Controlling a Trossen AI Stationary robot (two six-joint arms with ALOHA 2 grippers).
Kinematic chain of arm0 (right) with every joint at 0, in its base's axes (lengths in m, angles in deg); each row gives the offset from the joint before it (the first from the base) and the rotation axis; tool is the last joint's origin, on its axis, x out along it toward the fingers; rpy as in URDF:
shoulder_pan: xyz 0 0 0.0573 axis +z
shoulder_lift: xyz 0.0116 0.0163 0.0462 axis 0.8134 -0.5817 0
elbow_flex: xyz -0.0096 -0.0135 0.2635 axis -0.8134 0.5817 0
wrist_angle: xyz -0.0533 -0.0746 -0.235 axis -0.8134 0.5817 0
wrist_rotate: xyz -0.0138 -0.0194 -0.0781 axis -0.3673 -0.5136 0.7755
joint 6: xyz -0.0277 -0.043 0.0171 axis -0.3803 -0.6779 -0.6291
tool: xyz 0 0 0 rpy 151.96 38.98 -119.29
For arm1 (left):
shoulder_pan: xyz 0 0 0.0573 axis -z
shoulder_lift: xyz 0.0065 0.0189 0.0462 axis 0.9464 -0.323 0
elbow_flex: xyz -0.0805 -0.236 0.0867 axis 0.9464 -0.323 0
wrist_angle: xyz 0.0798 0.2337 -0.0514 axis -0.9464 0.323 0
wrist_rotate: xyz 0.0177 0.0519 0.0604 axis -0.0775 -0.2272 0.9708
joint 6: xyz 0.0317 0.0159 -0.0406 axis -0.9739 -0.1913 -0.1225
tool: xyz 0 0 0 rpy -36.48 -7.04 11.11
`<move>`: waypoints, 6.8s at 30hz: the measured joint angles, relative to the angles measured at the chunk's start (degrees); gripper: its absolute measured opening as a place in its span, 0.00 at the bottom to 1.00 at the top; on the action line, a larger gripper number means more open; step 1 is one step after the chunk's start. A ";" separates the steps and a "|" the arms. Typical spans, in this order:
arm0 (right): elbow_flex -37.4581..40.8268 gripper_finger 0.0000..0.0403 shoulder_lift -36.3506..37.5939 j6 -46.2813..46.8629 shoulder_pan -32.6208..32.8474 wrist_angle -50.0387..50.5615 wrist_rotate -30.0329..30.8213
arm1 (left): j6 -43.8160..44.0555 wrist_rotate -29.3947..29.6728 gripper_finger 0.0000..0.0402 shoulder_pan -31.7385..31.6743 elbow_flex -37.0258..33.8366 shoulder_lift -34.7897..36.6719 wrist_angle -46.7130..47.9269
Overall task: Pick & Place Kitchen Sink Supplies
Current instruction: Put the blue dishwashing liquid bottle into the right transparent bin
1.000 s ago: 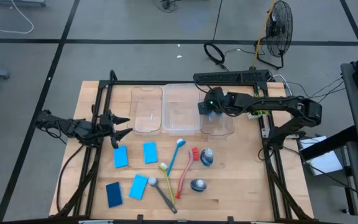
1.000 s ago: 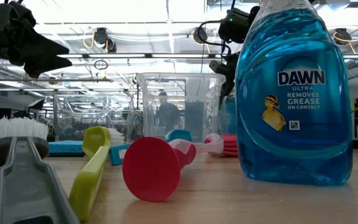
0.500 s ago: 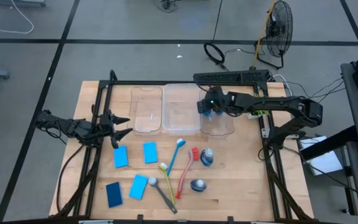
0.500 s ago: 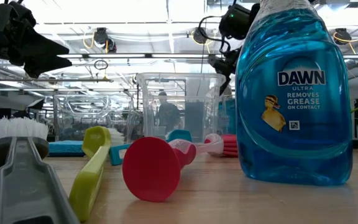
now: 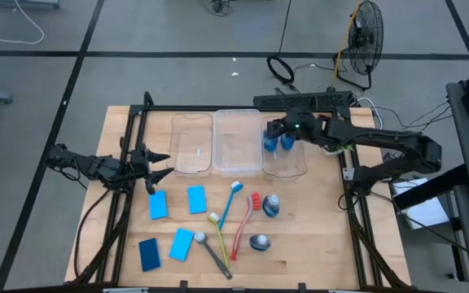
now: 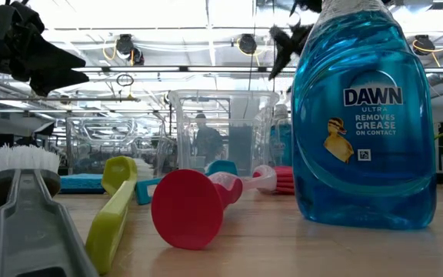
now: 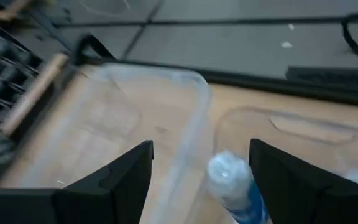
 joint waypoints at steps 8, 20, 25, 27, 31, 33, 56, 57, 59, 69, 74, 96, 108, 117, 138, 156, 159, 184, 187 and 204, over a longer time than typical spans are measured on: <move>0.00 0.62 6.46 -9.07 2.36 -3.95 -14.39 | 0.02 -0.02 0.63 0.00 0.01 0.00 -0.02; 0.00 0.62 12.75 -14.21 12.28 6.11 -40.82 | 0.81 -0.13 0.63 0.00 0.01 0.00 0.00; 0.00 0.62 13.91 -12.95 18.70 16.24 -41.71 | 0.78 -0.22 0.63 -0.01 0.01 0.01 0.00; 0.00 0.62 14.13 -11.82 21.23 19.97 -41.83 | 0.78 -0.22 0.63 -0.02 0.00 -0.01 0.00; 0.00 0.62 14.16 -10.96 26.39 24.65 -40.55 | 0.78 -0.22 0.63 0.00 0.00 -0.01 0.00; 0.29 0.62 14.18 -11.94 28.81 25.27 -38.10 | 0.76 -0.24 0.63 -0.02 0.00 0.00 0.01; 15.99 0.62 14.14 -16.79 38.51 -1.59 -17.53 | 0.76 -0.22 0.63 -0.01 0.00 -0.01 0.04; 16.06 0.62 14.14 -16.79 38.64 -1.58 -15.96 | 0.76 -0.23 0.63 0.00 0.00 -0.01 0.04; 16.12 0.62 14.10 -16.78 38.73 -1.61 -13.62 | 0.76 -0.22 0.63 -0.02 0.00 -0.01 0.04; 16.13 0.62 9.45 -13.72 38.98 -5.13 -9.70 | 0.69 -0.22 0.63 -0.02 0.00 -0.01 0.41; 16.13 0.62 8.69 -12.43 39.00 -5.86 -6.82 | 0.67 -0.22 0.63 -0.02 0.00 -0.01 0.44; 16.13 0.62 0.52 -7.69 39.70 -7.74 -4.22 | 0.41 -0.20 0.63 -0.01 0.00 -0.01 2.54; 16.13 0.62 -2.99 -6.55 39.70 -11.43 -2.56 | 0.45 -0.19 0.63 -0.02 0.00 -0.01 2.71; 16.13 0.62 -3.16 -4.32 39.70 -11.39 -2.73 | 0.49 -0.20 0.63 -0.01 0.00 -0.01 2.99; 16.11 0.41 -3.09 -0.60 39.68 -11.37 0.47 | 0.56 -0.20 0.63 0.00 0.00 -0.01 3.06; 16.13 0.38 5.53 -0.65 39.68 -11.18 -0.01 | 0.49 -0.20 0.63 -0.01 0.00 -0.01 3.08; 16.13 0.38 9.71 -0.86 39.68 -11.19 -0.18 | 0.28 -0.20 0.63 -0.02 0.00 -0.01 3.10; 16.13 0.38 33.36 -13.34 39.70 -13.86 -11.50 | 1.08 -0.20 0.63 -0.02 0.00 -0.01 3.04; 16.13 0.38 33.35 -13.44 39.69 -13.69 -8.88 | 1.08 -0.20 0.63 -0.02 0.00 -0.01 3.03; 16.13 0.38 33.38 -21.29 39.63 -7.84 26.54 | 1.05 -0.20 0.63 0.00 0.00 -0.01 3.04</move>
